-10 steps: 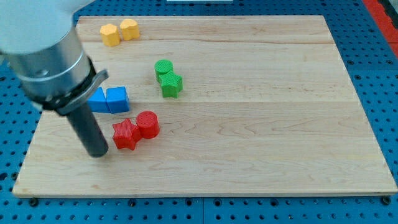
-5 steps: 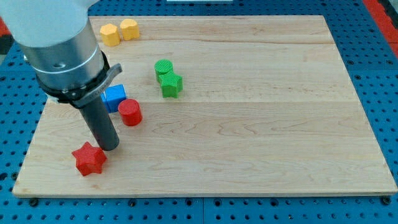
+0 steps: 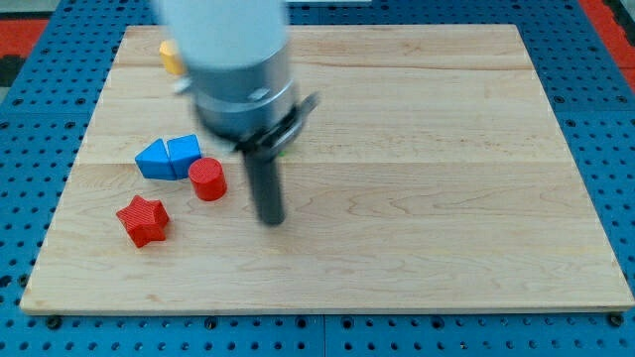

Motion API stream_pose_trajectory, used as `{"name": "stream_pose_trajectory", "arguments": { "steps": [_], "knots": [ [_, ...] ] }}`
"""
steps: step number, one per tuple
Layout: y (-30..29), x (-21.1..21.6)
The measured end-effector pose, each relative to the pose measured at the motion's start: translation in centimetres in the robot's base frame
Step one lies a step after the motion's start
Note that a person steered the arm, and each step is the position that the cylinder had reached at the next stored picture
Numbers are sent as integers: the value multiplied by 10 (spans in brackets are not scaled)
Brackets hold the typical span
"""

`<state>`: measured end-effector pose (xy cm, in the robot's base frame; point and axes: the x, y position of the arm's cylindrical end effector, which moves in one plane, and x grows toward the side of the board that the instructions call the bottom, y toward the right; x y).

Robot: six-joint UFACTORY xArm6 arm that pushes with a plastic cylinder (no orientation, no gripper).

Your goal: Slide the red blocks towards the bottom left of the board

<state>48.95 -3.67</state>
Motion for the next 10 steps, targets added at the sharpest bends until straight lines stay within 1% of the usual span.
{"name": "stream_pose_trajectory", "arguments": {
  "steps": [1, 2, 3, 4, 6, 7, 8, 9, 10],
  "knots": [
    [-36, -47],
    [-101, -6],
    [-129, 19],
    [-99, -10],
    [-175, -10],
    [-182, -19],
    [-183, -38],
    [-173, -46],
    [-195, -40]
  ]
}}
